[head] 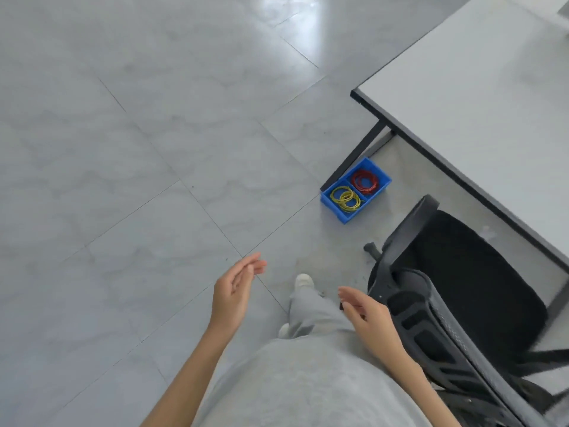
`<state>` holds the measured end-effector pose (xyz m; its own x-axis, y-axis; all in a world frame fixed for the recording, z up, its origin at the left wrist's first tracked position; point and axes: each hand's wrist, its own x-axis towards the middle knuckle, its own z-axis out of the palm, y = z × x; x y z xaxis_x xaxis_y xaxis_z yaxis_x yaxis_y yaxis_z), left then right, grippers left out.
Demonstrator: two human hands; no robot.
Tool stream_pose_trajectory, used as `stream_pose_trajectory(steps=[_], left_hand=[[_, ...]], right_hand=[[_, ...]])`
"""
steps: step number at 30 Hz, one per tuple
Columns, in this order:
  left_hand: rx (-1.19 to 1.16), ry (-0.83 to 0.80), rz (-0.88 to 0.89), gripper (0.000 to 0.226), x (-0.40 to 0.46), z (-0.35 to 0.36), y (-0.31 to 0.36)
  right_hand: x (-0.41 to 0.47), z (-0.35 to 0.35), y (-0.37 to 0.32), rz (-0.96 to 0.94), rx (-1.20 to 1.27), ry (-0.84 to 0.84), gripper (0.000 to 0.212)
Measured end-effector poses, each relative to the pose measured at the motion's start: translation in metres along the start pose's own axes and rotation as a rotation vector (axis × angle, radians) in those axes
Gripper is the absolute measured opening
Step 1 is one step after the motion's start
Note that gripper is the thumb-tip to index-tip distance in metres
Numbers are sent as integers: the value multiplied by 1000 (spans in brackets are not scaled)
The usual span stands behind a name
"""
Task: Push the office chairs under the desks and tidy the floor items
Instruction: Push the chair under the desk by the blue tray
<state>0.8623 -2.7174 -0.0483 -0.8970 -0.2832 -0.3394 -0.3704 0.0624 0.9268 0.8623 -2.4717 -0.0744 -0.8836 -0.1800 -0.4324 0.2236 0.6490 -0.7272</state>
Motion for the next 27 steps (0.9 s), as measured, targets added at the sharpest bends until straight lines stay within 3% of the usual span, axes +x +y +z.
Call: stream_pose_trajectory(steps=[7, 12, 17, 22, 27], left_hand=[[31, 17, 33, 20, 128, -14, 37], [-31, 240, -37, 24, 211, -36, 67], [-19, 362, -65, 27, 294, -57, 91], [14, 308, -61, 20, 419, -57, 118], [72, 71, 3, 26, 589, -43, 178]], right_hand=[[166, -15, -72, -84, 3, -72, 26], [312, -46, -173, -269, 1, -110, 27], [438, -80, -259, -375, 48, -107, 26], [551, -99, -290, -327, 56, -78, 27], [638, -125, -287, -136, 160, -2, 28]])
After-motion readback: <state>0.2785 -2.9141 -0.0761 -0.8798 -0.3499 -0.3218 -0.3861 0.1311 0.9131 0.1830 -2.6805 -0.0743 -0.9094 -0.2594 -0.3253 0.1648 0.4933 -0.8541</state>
